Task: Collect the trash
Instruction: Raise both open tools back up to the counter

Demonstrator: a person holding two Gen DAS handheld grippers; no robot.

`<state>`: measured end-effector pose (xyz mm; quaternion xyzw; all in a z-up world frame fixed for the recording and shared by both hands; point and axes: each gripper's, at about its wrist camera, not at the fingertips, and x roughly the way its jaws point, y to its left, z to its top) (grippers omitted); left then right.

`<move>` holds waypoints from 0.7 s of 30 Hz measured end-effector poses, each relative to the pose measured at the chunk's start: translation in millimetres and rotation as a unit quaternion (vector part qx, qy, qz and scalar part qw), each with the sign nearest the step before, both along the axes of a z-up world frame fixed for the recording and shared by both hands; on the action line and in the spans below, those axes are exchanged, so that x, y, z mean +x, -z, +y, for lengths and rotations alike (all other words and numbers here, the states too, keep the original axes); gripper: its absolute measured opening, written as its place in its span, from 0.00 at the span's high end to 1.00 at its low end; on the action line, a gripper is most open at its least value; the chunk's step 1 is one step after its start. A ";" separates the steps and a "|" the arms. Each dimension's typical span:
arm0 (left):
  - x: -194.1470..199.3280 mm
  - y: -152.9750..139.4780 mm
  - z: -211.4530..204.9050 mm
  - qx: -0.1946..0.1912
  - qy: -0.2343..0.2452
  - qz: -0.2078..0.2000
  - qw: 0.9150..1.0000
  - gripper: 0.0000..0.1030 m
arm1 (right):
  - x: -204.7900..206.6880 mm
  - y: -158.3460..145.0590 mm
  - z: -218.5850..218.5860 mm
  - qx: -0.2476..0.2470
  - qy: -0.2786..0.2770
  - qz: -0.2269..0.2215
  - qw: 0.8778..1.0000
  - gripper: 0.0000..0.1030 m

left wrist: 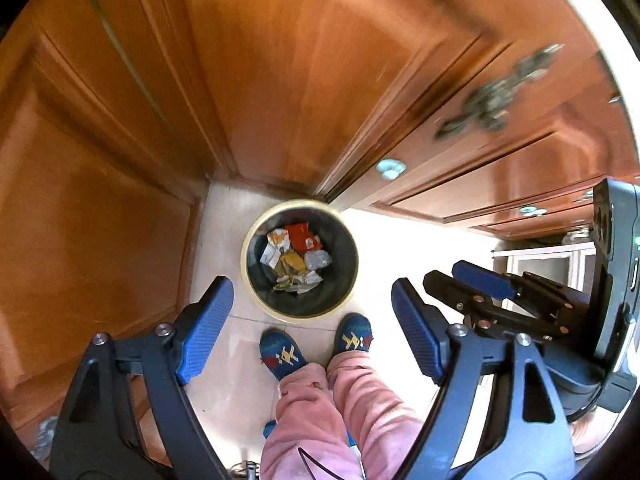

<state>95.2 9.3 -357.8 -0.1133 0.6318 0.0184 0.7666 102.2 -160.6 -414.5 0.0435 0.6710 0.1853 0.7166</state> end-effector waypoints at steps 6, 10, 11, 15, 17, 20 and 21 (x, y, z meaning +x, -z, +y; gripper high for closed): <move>-1.7 -92.0 -5.5 -0.003 0.021 -0.046 0.999 0.24 | -3.9 -88.8 -10.7 0.007 0.005 -0.042 0.999 0.64; -1.7 -154.5 -10.3 0.004 0.042 -0.085 0.996 0.24 | -6.3 -147.8 -17.7 0.010 0.012 -0.075 0.997 0.64; -1.5 -167.5 -12.5 0.007 0.047 -0.093 0.995 0.24 | -7.0 -163.5 -19.1 0.011 0.015 -0.085 0.996 0.64; -0.7 -226.9 -19.8 0.022 0.074 -0.139 0.987 0.24 | -10.9 -232.3 -23.7 0.020 0.032 -0.128 0.991 0.64; 0.7 -254.7 -19.4 0.029 0.086 -0.162 0.983 0.24 | -13.4 -261.4 -26.0 0.024 0.042 -0.155 0.987 0.64; 0.0 -293.3 -23.8 0.040 0.099 -0.195 0.975 0.23 | -16.1 -299.0 -31.3 0.030 0.057 -0.194 0.979 0.63; 0.7 -304.6 -24.8 0.041 0.103 -0.204 0.973 0.23 | -17.2 -311.6 -32.4 0.033 0.062 -0.208 0.976 0.62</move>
